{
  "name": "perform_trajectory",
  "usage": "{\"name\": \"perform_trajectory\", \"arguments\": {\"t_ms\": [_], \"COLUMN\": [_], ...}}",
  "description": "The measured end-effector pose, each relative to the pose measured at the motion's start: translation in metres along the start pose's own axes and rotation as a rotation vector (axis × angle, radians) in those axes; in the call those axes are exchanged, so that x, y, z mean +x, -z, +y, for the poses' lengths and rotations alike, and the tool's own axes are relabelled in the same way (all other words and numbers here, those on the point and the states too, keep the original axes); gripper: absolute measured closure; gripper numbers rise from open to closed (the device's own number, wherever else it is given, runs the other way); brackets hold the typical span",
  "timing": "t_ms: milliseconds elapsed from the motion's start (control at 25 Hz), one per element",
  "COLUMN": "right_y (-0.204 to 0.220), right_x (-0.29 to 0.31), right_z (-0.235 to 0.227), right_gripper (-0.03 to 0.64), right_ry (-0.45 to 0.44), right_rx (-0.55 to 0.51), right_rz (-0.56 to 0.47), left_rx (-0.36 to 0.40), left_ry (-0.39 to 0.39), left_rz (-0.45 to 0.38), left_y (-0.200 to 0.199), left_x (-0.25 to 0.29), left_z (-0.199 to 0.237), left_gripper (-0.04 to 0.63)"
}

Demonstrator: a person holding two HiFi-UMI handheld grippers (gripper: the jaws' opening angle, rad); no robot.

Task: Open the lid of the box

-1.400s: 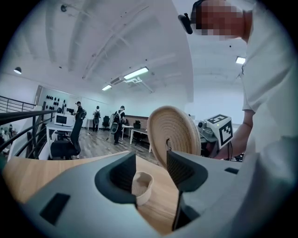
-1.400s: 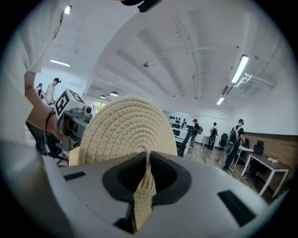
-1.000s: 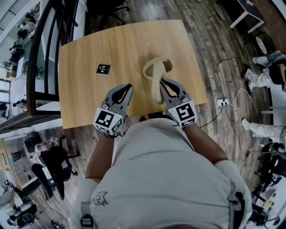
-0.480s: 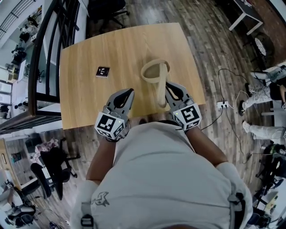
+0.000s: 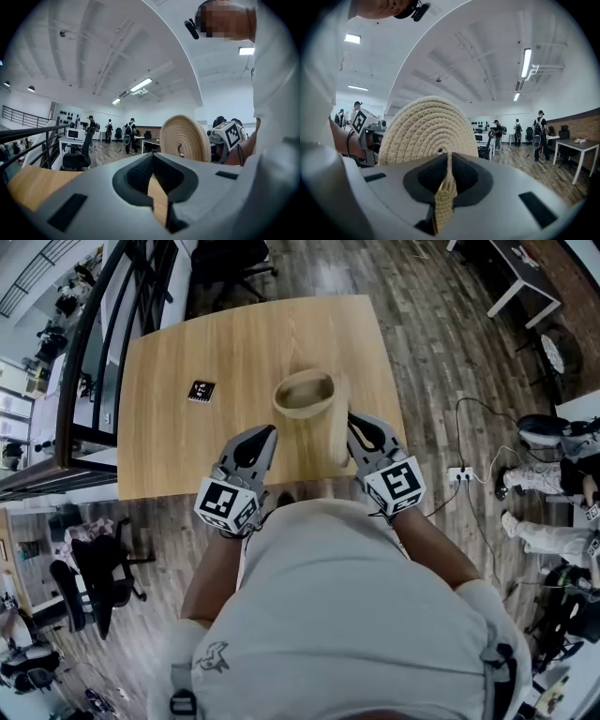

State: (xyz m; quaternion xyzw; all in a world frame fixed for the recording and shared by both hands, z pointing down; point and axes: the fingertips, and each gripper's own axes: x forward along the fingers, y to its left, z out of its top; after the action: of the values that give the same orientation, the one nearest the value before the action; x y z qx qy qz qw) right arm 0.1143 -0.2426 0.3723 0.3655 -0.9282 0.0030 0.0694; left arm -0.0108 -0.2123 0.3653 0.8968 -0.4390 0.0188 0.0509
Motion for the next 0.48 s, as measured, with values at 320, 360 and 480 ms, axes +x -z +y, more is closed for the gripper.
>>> {"name": "perform_trajectory", "arguments": {"t_ms": [320,360,480], "right_y": [0.003,0.004,0.007], "right_x": [-0.05,-0.055,-0.067], "right_z": [-0.017,-0.018,-0.018], "right_gripper": [0.581,0.581,0.581], "right_ry": [-0.095,-0.103,-0.124], "right_rx": [-0.011,-0.01,-0.003], "right_rz": [-0.015,-0.015,-0.019], "left_rx": [0.011,0.012,0.01], "left_ry": [-0.068,-0.074,-0.093], "left_rz": [0.007,0.012,0.017], "left_y": [-0.002,-0.001,0.0], "left_x": [0.007,0.006,0.0], "left_z": [-0.06,-0.068,-0.086], "left_gripper": [0.589,0.589,0.589]}}
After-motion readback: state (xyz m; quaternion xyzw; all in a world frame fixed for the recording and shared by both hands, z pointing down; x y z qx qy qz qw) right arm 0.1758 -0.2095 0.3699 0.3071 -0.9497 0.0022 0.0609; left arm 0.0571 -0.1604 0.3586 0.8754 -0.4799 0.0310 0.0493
